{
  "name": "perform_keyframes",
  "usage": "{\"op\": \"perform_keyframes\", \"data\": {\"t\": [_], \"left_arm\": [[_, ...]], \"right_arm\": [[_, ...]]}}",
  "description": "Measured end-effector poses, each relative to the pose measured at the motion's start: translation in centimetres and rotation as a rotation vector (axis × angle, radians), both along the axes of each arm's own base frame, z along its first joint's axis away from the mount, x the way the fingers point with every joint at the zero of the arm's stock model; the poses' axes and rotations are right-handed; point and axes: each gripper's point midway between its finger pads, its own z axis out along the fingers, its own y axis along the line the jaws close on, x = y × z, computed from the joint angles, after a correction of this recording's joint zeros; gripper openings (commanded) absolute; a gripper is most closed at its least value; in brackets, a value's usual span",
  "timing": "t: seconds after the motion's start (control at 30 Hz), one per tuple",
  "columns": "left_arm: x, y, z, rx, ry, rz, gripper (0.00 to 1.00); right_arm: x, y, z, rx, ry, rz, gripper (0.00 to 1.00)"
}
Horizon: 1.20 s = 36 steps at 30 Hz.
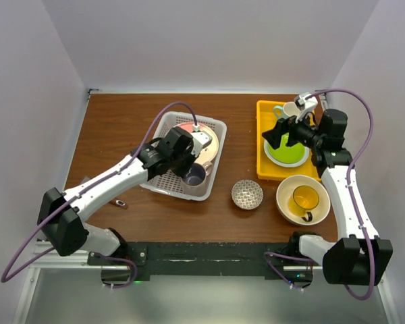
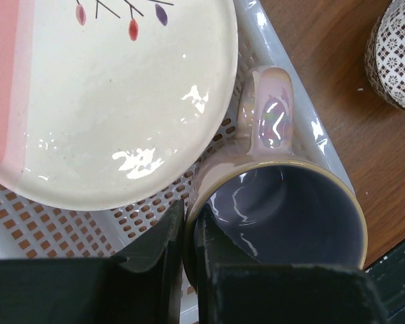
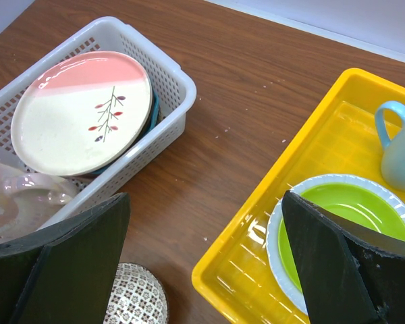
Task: Place the mixed dishes into the plastic bin
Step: Place the cup in the plastic bin.
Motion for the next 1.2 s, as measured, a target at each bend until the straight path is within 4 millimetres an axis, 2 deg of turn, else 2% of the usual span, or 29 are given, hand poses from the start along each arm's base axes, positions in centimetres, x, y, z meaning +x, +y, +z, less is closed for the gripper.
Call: {"op": "perform_keyframes", "data": {"t": [0.4, 0.5, 0.77, 1.1, 1.2], "left_arm": [[0.5, 0.1, -2.4, 0.015, -0.005, 0.022, 0.0], [0.6, 0.2, -3.1, 0.023, -0.003, 0.028, 0.04], [0.7, 0.3, -3.8, 0.021, 0.001, 0.041, 0.27], [0.2, 0.2, -4.0, 0.007, 0.029, 0.049, 0.67], [-0.1, 0.2, -3.8, -0.001, 0.035, 0.052, 0.76]], "right_arm": [[0.0, 0.0, 0.0, -0.001, 0.001, -0.001, 0.98], [0.0, -0.1, 0.0, -0.001, 0.001, -0.001, 0.98], [0.0, -0.1, 0.0, -0.001, 0.001, -0.002, 0.98], [0.0, -0.2, 0.0, -0.001, 0.001, -0.005, 0.98], [0.0, -0.2, 0.0, -0.001, 0.001, -0.006, 0.98]]}}
